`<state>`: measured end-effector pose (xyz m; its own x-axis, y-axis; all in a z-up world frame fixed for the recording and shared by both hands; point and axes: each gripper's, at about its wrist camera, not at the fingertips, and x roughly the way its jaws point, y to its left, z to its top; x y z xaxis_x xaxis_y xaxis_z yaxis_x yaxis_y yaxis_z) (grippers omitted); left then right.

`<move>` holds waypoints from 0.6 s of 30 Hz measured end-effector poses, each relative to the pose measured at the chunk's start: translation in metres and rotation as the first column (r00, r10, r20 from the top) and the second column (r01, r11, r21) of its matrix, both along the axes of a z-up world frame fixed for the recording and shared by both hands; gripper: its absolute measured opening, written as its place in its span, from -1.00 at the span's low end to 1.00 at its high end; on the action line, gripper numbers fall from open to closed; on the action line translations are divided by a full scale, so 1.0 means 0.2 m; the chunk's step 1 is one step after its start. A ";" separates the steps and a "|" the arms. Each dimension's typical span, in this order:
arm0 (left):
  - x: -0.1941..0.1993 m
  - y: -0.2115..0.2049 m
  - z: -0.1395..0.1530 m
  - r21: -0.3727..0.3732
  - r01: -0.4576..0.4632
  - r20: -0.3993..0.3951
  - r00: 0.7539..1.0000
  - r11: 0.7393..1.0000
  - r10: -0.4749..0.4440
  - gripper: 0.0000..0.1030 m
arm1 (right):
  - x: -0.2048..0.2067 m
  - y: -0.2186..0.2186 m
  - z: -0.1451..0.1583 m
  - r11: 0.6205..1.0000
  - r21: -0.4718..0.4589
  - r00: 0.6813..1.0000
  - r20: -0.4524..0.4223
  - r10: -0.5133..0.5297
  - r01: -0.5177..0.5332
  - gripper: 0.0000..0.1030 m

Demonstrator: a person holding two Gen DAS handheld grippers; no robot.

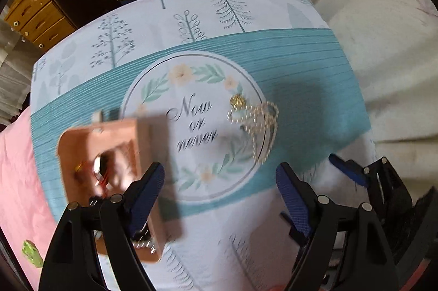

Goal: Organize jewelry
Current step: 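Move the left gripper to the gold pendant while the right reaches the pearl strand, then grasp the gold pendant with the left gripper while the right grasps the pearl strand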

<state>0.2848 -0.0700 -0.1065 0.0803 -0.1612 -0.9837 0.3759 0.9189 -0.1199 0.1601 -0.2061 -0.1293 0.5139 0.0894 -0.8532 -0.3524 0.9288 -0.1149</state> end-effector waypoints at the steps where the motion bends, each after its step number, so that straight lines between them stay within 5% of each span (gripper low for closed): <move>1: 0.03 -0.03 -0.02 -0.002 -0.007 0.002 1.000 1.000 0.007 0.59 | 0.01 -0.01 -0.02 1.000 -0.001 1.000 -0.001 0.019 -0.019 0.49; 8: 0.20 -0.14 -0.25 0.006 -0.064 -0.031 0.997 0.998 0.064 0.57 | 0.16 -0.07 -0.15 0.994 0.037 0.995 0.023 0.098 -0.099 0.49; 18: 0.28 -0.23 -0.43 0.029 -0.070 -0.061 0.996 0.997 0.071 0.18 | 0.23 0.00 -0.26 0.984 -0.014 0.980 0.080 0.180 -0.180 0.49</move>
